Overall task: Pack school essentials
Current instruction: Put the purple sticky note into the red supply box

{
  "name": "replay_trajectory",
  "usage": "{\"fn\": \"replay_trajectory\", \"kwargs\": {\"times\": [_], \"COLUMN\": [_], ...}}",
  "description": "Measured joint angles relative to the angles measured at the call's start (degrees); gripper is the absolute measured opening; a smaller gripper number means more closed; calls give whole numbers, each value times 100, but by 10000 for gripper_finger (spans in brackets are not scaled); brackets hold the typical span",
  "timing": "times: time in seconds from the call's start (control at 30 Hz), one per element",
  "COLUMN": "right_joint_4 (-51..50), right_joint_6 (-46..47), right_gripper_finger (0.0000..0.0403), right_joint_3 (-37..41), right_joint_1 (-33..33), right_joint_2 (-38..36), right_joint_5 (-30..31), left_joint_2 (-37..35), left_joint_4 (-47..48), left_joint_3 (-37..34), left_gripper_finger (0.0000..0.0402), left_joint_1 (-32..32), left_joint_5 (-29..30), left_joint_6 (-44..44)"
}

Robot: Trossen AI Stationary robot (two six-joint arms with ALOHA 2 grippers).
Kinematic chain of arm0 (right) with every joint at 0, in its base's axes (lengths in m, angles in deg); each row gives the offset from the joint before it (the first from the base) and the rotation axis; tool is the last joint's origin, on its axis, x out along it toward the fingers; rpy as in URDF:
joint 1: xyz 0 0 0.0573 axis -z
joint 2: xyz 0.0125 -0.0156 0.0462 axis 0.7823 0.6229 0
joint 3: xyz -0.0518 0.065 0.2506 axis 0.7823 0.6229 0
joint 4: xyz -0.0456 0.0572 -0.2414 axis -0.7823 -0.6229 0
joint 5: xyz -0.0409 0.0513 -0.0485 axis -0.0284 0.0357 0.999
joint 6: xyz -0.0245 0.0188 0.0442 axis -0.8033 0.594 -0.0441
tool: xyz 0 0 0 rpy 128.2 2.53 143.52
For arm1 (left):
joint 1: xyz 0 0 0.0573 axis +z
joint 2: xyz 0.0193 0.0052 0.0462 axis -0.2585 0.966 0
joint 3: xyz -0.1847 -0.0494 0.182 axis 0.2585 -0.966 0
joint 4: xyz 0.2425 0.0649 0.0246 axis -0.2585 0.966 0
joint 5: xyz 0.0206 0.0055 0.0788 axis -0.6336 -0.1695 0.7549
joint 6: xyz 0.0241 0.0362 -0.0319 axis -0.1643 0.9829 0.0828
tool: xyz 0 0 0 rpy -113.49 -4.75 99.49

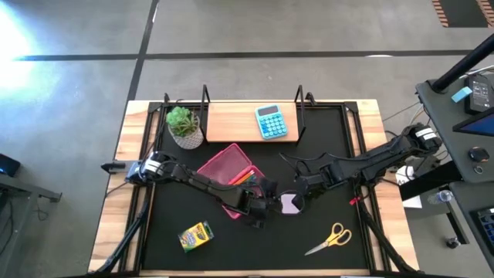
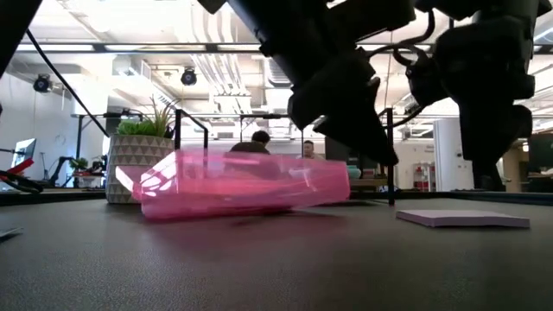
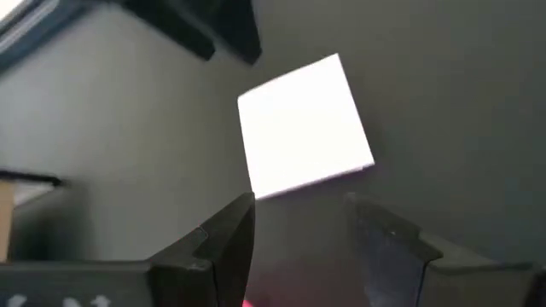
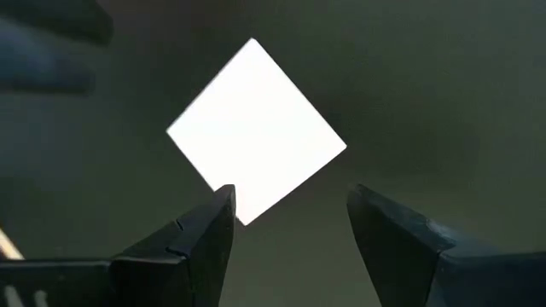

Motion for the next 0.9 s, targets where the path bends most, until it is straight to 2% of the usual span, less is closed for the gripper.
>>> {"fn": "replay_trajectory", "kwargs": {"times": [0.17,0.4,0.7,0.9], "right_joint_4": [3,58,1092,1247], "right_joint_6": [391,567,876,936], "right_gripper_finger": [217,217,217,217], "right_joint_3": [15,164,782,1007], "right_joint_1": [1,0,-1,0], "right_joint_2": [-131,-175,-179,-181], "right_joint_5": [-86,-124,-211,-252], "left_joint_2": [12,146,142,144], "left_joint_4": [-329,-403,-734,-708], "left_joint_3": [-7,-24,-112,-112], "left_gripper_finger": [164,164,164,164], "left_joint_1": [-25,-25,53,71], "left_joint_5": [-2,-6,-7,-48], "left_joint_6": [424,589,589,591]}}
